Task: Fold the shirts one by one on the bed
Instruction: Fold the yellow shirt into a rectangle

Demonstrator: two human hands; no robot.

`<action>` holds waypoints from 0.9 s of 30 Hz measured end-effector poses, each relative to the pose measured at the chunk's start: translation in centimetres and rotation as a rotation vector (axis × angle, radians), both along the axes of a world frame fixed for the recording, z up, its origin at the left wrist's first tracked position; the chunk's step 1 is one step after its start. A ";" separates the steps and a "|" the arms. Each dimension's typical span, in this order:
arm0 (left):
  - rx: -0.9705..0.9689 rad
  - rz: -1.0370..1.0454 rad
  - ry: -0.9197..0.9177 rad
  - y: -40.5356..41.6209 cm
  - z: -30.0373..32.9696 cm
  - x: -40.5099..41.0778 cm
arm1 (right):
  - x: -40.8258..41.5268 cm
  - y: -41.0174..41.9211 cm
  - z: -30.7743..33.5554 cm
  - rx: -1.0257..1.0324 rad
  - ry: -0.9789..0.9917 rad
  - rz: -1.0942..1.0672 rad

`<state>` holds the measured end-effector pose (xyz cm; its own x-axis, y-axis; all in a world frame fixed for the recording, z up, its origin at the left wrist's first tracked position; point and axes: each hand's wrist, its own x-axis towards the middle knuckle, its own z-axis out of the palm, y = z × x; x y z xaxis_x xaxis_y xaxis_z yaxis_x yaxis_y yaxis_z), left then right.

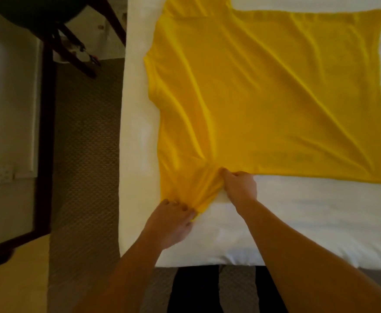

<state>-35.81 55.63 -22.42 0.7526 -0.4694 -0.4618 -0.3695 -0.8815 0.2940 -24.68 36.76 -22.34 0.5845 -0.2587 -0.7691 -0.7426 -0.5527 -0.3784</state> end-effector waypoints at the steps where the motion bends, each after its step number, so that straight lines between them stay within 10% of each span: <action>1: -0.034 0.003 0.065 0.2 0.2 -0.5 | -0.2 0.4 0.1 -0.004 0.016 0.026; 5: -0.123 0.811 -0.205 0.8 0.3 0.0 | -0.7 1.5 0.0 0.009 0.054 0.086; 9: -0.241 1.540 0.131 0.6 0.1 3.8 | -2.1 2.2 -0.9 0.066 0.060 0.066; 18: -0.511 1.693 0.223 1.2 -0.2 -1.9 | -3.9 0.4 -0.5 0.353 0.205 0.115; 27: -0.311 1.642 0.234 0.7 0.0 -3.5 | -2.7 -1.2 -0.3 0.361 0.276 0.472</action>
<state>-39.31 56.36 -22.46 0.4366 0.5963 -0.6737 0.8877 -0.1641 0.4301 -27.36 35.61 -22.63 0.3410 0.2796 -0.8975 -0.5475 -0.7170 -0.4314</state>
